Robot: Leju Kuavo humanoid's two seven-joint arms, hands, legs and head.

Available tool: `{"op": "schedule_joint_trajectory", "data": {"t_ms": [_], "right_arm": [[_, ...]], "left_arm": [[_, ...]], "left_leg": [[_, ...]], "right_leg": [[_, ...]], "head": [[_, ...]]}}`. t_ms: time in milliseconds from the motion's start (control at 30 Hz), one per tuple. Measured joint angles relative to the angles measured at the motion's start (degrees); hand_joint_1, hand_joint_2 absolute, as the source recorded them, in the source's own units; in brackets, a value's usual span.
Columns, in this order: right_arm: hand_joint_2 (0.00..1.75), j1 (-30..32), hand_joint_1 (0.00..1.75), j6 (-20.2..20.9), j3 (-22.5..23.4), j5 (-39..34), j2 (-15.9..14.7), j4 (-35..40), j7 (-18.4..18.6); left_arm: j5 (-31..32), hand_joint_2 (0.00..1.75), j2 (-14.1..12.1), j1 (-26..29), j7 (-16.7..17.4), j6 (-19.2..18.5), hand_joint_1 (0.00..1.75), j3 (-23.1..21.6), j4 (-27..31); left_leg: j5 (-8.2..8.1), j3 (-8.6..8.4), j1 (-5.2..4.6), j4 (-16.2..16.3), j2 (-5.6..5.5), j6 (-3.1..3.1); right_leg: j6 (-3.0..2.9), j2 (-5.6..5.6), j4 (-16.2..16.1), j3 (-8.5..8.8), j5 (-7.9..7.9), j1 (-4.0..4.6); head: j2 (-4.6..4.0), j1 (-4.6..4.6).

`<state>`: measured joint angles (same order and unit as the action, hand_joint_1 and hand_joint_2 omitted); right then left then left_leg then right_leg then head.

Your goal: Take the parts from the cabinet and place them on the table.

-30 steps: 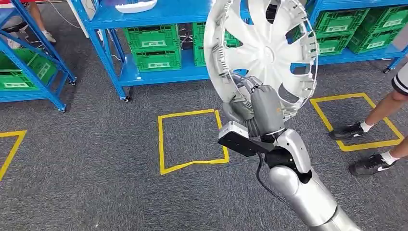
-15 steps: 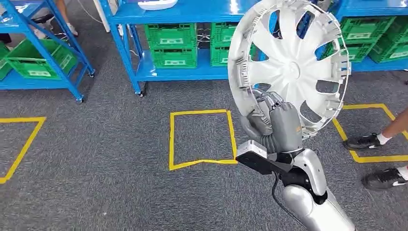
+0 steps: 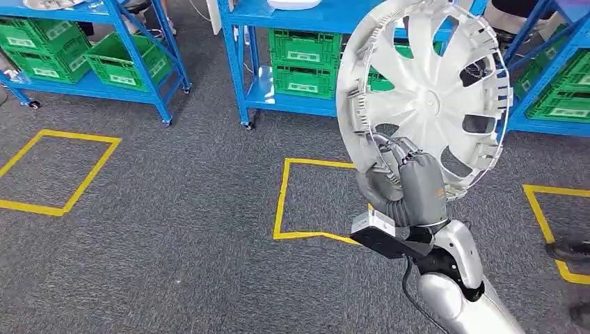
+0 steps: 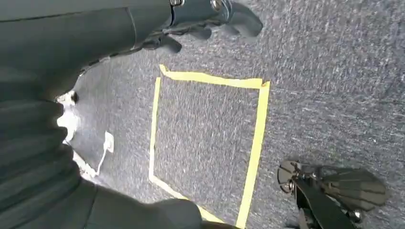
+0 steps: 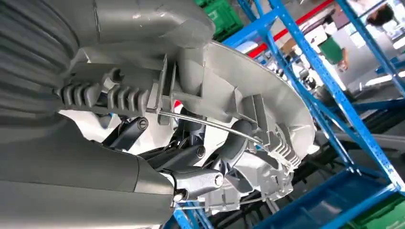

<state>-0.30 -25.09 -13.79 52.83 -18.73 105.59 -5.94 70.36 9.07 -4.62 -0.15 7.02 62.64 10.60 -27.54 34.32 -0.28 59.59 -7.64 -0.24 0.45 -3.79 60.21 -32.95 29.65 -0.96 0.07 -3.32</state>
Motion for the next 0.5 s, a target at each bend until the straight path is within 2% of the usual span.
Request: {"op": "schedule_joint_trajectory", "data": {"t_ms": [33,67,100,133,167,200,233,267,300,333,367,400,433,500], "right_arm": [[1.75,0.0,1.75,0.0,0.0,0.3,0.0,0.0,0.3],[1.75,0.2,1.75,-0.1,0.0,0.7,0.0,0.1,0.7],[1.75,0.4,1.75,-0.3,0.0,1.0,0.0,0.3,1.0],[1.75,0.9,1.75,-0.7,0.1,1.3,0.0,0.8,1.2],[1.75,1.5,1.75,-0.9,0.2,1.5,0.0,1.2,1.2],[1.75,2.2,1.75,-1.0,0.4,1.7,0.0,1.4,1.3],[1.75,2.6,1.75,-1.1,0.4,1.7,0.0,1.5,1.3],[1.75,2.9,1.75,-1.1,0.4,1.8,0.0,1.5,1.3],[1.75,3.2,1.75,-1.1,0.5,1.8,0.0,1.5,1.3],[1.75,3.5,1.75,-1.1,0.5,1.8,0.0,1.6,1.3],[1.75,3.6,1.75,-1.1,0.5,1.8,0.0,1.7,1.2],[1.75,3.7,1.75,-1.1,0.6,1.7,0.0,1.9,1.1],[1.75,3.7,1.75,-1.1,0.7,1.7,-0.1,2.0,1.0],[1.75,3.8,1.75,-1.2,0.8,1.7,-0.3,2.1,0.9]], "left_arm": [[0.1,1.75,0.0,0.2,-0.1,0.0,0.0,0.0,0.0],[0.2,1.75,-0.2,0.3,-0.3,0.0,0.0,0.0,0.0],[0.4,1.75,-0.1,0.4,-0.4,0.0,0.0,0.0,-0.1],[0.6,1.75,0.0,0.3,-0.4,-0.1,0.0,0.0,-0.1],[0.6,1.75,0.0,0.2,-0.4,-0.3,0.0,-0.1,-0.1],[0.7,1.75,0.0,0.2,-0.5,-0.3,0.0,-0.1,-0.1],[0.7,1.75,0.0,0.2,-0.5,-0.3,0.0,-0.2,-0.1],[0.7,1.75,0.0,0.3,-0.5,-0.4,0.0,-0.3,-0.1],[0.7,1.75,0.0,0.3,-0.5,-0.4,0.0,-0.3,-0.1],[0.7,1.75,0.0,0.3,-0.5,-0.4,0.0,-0.3,-0.1],[0.6,1.75,0.0,0.3,-0.5,-0.4,0.0,-0.3,-0.1],[0.6,1.75,-0.1,0.2,-0.5,-0.4,0.0,-0.3,-0.1],[0.6,1.75,-0.1,0.1,-0.6,-0.4,0.0,-0.3,-0.1],[0.5,1.75,-0.1,0.2,-0.7,-0.3,0.0,-0.3,-0.1]], "left_leg": [[0.28,0.18,0.08,-0.2,-0.83,-0.44],[0.21,0.53,-0.04,0.0,-1.27,-0.55],[-0.49,0.83,-0.4,0.8,1.16,-0.74],[-2.81,2.47,-0.42,4.2,4.56,-1.21],[-5.12,4.52,-0.18,8.5,6.28,-1.62],[-7.29,6.88,0.13,13.7,7.13,-1.92],[-8.28,8.34,0.36,17.0,7.32,-2.16],[-7.79,8.55,0.59,17.6,7.37,-2.31],[-6.25,7.39,0.75,15.4,7.47,-2.41],[-3.74,4.64,0.84,10.4,7.86,-2.38],[-1.52,1.47,0.8,4.8,8.89,-2.26],[-0.91,-1.32,0.51,-0.8,12.06,-1.72],[-0.91,-1.39,0.24,-0.6,12.25,-1.43],[-0.67,-0.87,-0.03,-0.6,10.74,-0.73]], "right_leg": [[-0.3,0.79,-0.1,0.03,-0.16,-0.03],[-0.82,1.88,-0.7,0.23,-0.49,-0.83],[-1.13,2.49,-0.8,0.39,-0.5,-0.7],[-1.52,3.38,-0.9,0.38,-0.49,-0.69],[-1.57,4.23,-0.9,0.34,-0.46,-0.61],[-1.63,5.22,-0.9,0.34,-0.42,-0.56],[-1.63,6.01,-0.9,0.32,-0.4,-0.56],[-1.59,6.77,-0.9,0.35,-0.37,-0.59],[-1.54,7.47,-0.8,0.37,-0.34,-0.61],[-1.45,8.23,-0.8,0.45,-0.28,-0.63],[-1.27,8.84,-0.8,0.61,-0.18,-0.65],[-1.0,9.58,-0.8,0.87,-0.05,-0.55],[-0.6,9.91,-0.8,0.96,0.07,-0.22],[0.34,10.85,-1.1,1.15,-0.04,-0.3]], "head": [[0.0,0.02],[0.0,-0.04],[-0.02,0.04],[0.0,0.57],[0.0,0.59],[0.0,0.57],[0.0,0.59],[-0.02,0.61],[0.0,0.59],[0.0,0.59],[0.0,0.61],[0.0,0.61],[0.0,0.53],[0.0,0.48]]}}
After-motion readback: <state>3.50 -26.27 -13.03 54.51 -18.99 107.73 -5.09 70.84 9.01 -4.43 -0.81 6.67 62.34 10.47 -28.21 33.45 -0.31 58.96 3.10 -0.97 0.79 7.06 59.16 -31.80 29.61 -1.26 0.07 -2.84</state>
